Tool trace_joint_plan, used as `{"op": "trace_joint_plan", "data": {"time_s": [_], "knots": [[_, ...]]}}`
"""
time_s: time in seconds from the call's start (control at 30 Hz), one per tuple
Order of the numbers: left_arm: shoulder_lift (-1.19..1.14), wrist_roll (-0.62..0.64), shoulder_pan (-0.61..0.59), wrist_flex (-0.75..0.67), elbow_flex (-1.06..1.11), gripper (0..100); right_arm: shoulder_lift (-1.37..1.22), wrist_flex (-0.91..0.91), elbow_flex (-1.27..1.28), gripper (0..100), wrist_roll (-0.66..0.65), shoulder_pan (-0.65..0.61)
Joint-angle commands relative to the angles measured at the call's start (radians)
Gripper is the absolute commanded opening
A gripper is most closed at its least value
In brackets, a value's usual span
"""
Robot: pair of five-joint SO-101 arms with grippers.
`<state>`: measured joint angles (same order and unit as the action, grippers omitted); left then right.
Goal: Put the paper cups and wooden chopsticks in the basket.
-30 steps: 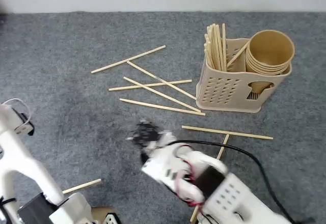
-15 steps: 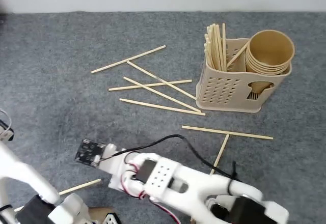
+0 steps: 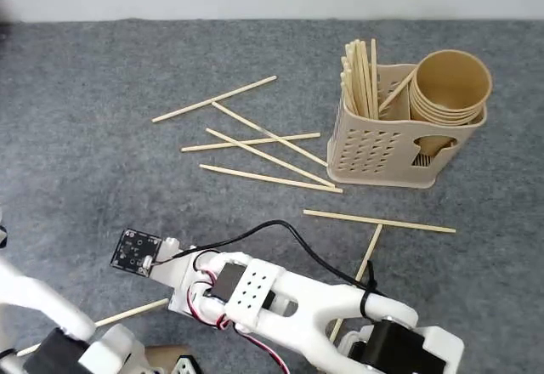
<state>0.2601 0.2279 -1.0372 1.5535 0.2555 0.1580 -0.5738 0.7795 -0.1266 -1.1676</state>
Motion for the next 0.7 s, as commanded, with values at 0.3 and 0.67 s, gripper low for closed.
{"op": "trace_joint_plan", "data": {"time_s": [0.3,0.67], "knots": [[0.049,-0.011,-0.141,-0.012,-0.007,13,0.004,0.077,-0.066,17.2,0.094,-0.039],[0.049,-0.012,-0.233,-0.014,0.025,13,-0.159,0.101,-0.106,17.2,0.143,-0.051]]}}
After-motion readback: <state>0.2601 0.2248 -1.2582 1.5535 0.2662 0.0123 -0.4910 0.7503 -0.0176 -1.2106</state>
